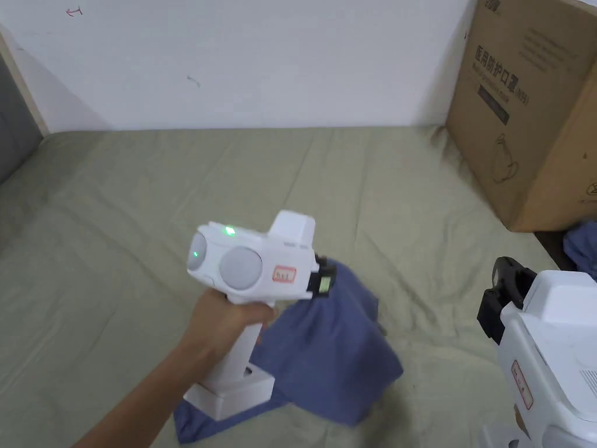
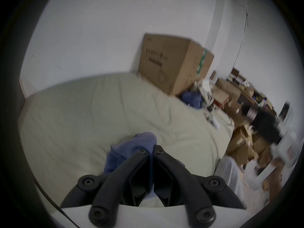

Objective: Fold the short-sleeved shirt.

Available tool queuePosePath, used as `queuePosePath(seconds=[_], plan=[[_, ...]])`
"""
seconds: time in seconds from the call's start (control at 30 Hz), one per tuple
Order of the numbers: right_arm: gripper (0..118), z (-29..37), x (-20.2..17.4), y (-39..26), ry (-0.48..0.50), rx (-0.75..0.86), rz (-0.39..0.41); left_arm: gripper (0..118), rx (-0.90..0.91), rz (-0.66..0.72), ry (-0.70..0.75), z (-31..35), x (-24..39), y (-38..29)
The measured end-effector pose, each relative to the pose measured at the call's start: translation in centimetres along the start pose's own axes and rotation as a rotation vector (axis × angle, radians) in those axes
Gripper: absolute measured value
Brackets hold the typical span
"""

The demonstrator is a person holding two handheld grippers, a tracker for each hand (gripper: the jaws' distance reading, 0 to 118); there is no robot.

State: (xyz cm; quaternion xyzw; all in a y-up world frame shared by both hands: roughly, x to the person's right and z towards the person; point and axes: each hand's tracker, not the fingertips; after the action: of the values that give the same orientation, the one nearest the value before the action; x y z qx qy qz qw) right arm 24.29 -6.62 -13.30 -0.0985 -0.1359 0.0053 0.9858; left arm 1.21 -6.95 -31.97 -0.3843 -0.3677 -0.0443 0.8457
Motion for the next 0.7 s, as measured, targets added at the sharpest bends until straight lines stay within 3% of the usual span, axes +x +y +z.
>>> queuePosePath(seconds=[0.3,0.43,0.5,0.53,0.63,0.67,0.7], plan=[[0,-0.8,-0.5,-1.6,0.016,-0.053,0.004,0,-0.295,0.058,0.127,-10.5,-3.4,-8.2],[0,-0.9,-0.7,-1.8,0.023,-0.066,0.009,2,-0.297,0.065,0.174,-11.7,-3.8,-9.7],[0,-0.9,-0.8,-1.7,0.025,-0.066,0.012,17,-0.251,0.093,0.165,-10.7,-3.9,-9.4],[0,-0.9,-0.8,-1.6,0.024,-0.065,0.014,33,-0.235,0.113,0.150,-10.1,-3.9,-9.1],[0,-0.7,-0.9,-1.0,0.025,-0.052,0.014,103,-0.157,0.160,0.144,-7.6,-3.6,-7.9],[0,-0.5,-1.0,-0.7,0.025,-0.045,0.014,111,-0.116,0.164,0.164,-6.4,-3.4,-7.5],[0,-0.4,-1.1,-0.5,0.025,-0.037,0.015,112,-0.057,0.164,0.180,-5.0,-3.2,-6.9]])
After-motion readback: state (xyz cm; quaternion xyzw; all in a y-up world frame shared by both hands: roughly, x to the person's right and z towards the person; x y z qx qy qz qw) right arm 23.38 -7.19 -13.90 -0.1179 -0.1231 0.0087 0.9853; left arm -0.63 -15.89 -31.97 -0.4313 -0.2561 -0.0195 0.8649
